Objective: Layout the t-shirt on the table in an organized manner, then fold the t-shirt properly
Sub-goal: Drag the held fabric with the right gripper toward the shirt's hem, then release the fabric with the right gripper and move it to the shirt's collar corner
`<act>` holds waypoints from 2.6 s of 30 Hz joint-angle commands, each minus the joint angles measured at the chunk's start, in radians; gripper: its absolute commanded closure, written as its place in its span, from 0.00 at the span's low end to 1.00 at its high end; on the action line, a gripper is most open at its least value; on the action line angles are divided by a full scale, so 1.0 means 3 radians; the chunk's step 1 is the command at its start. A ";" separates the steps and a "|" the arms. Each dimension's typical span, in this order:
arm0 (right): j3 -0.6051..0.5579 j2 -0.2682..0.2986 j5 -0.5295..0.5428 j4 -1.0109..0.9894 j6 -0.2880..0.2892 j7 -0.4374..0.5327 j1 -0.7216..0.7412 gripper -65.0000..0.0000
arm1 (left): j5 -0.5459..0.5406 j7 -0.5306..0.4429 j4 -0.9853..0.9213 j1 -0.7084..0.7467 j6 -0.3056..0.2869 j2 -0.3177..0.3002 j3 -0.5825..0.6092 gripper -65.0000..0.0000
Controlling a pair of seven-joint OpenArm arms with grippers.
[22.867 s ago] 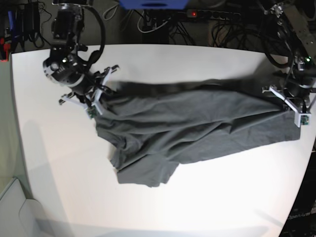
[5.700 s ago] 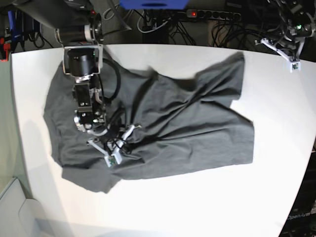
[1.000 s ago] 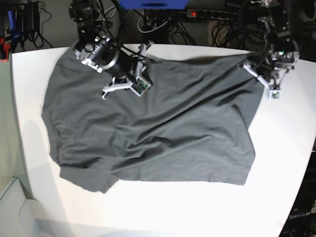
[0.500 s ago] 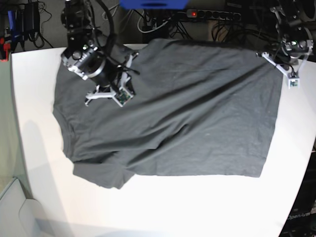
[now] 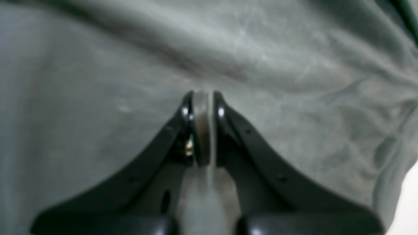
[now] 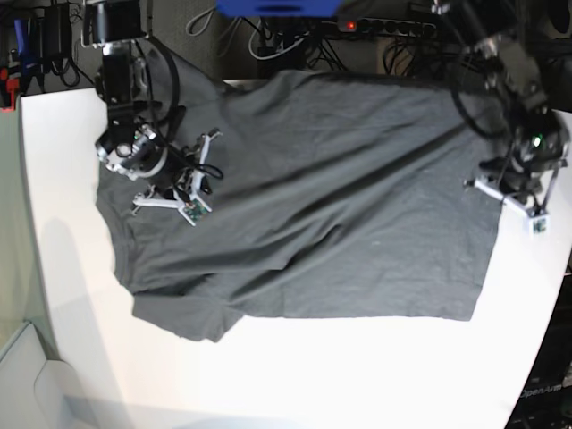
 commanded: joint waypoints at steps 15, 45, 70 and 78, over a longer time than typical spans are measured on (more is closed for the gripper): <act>-0.0009 0.0062 0.0032 -0.1428 -0.0006 0.0121 0.1166 0.94 | -0.0013 -0.1307 -0.2720 -0.1173 0.0014 -0.0472 0.0007 1.00; 0.0400 -0.0153 0.0042 0.1196 0.0058 -0.0866 -0.0337 0.59 | 0.0172 -0.1501 -0.2945 -0.1434 0.0014 -0.0600 0.0002 1.00; 0.0420 -0.0255 0.0037 0.1186 0.0058 -0.0590 -0.1125 0.47 | 0.0177 -0.1501 -0.2945 -0.1419 -0.0002 -0.0600 0.0002 1.00; 0.0426 -0.0179 0.0032 0.1119 0.0058 -0.0585 -0.1094 0.47 | 0.0177 -0.1516 -0.2945 -0.1414 -0.0002 -0.0600 0.0007 1.00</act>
